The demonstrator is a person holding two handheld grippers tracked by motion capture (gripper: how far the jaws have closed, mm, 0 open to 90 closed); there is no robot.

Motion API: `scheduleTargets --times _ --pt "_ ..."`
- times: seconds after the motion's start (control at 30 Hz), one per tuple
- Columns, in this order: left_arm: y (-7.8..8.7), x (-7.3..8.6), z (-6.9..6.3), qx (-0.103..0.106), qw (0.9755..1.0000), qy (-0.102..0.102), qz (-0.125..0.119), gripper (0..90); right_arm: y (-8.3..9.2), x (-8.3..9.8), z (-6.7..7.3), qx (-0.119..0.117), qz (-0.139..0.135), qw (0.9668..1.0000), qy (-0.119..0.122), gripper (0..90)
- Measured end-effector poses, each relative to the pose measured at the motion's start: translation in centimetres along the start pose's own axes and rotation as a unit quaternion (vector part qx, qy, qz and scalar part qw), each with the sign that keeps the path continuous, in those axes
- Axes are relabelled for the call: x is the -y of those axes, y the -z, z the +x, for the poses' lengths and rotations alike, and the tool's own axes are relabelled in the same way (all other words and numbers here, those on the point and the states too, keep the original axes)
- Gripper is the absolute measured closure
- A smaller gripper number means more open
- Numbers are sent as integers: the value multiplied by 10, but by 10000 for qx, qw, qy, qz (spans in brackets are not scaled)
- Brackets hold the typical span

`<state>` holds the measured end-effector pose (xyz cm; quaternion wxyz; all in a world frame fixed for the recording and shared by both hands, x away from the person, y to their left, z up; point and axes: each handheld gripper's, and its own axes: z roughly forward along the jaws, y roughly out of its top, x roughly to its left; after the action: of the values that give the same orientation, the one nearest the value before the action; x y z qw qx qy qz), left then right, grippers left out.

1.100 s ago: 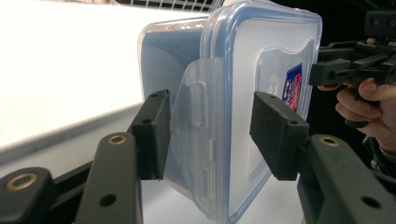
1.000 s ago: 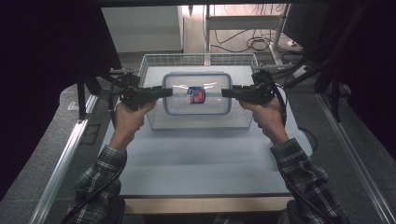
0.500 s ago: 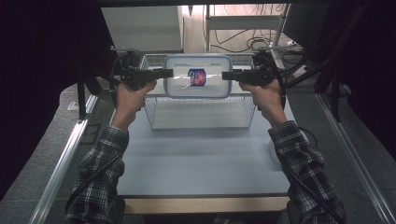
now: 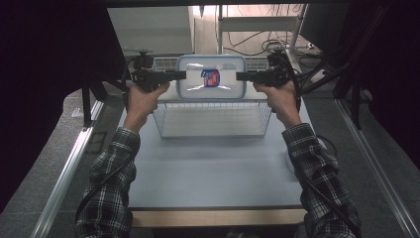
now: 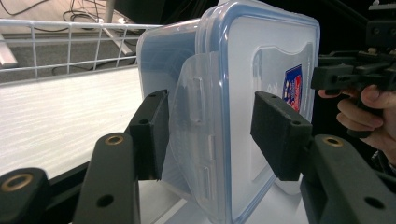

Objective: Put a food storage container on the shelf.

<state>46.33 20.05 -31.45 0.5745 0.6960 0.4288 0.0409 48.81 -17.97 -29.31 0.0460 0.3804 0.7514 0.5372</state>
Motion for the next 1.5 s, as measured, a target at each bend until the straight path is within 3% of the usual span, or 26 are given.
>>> scheduleTargets --times 0.13,0.47,0.57,0.6,0.63,0.7,0.9,1.03,1.1,1.17,1.3,1.4,1.5 --pt "0 2 0 7 10000 -25 -40 474 0 2 1 6 20 9999 99 498" --pt "-3 0 4 -43 10000 -52 -11 469 -2 5 -1 21 63 10000 73 470" --pt "-6 0 4 -158 9998 -114 63 444 -5 7 -1 162 201 9994 221 507" --pt "-8 0 6 -190 9998 -51 80 425 -6 8 -1 245 289 9990 254 488" --pt "-9 1 8 -137 9999 15 49 410 -9 10 0 320 353 9985 251 477" --pt "-10 2 12 15 9999 126 -1 416 -9 11 -4 224 302 9992 113 485" --pt "-12 -3 17 78 9998 99 119 416 -8 12 -3 265 315 9991 60 500" --pt "-15 -6 15 -346 9991 -105 232 403 -6 10 2 388 234 9990 -4 497" --pt "-18 -6 15 -354 9989 -137 261 402 -4 9 4 501 113 9987 49 576" --pt "-22 -5 13 -426 9988 -88 220 386 -3 7 6 588 42 9981 159 585" --pt "-22 -5 14 -374 9991 71 187 396 -6 4 12 854 28 9956 373 597" --pt "-20 -2 12 -410 9990 124 118 410 -8 4 12 916 -29 9948 435 593" --pt "-19 -1 10 -469 9988 83 88 414 -8 4 11 964 -116 9941 483 646"
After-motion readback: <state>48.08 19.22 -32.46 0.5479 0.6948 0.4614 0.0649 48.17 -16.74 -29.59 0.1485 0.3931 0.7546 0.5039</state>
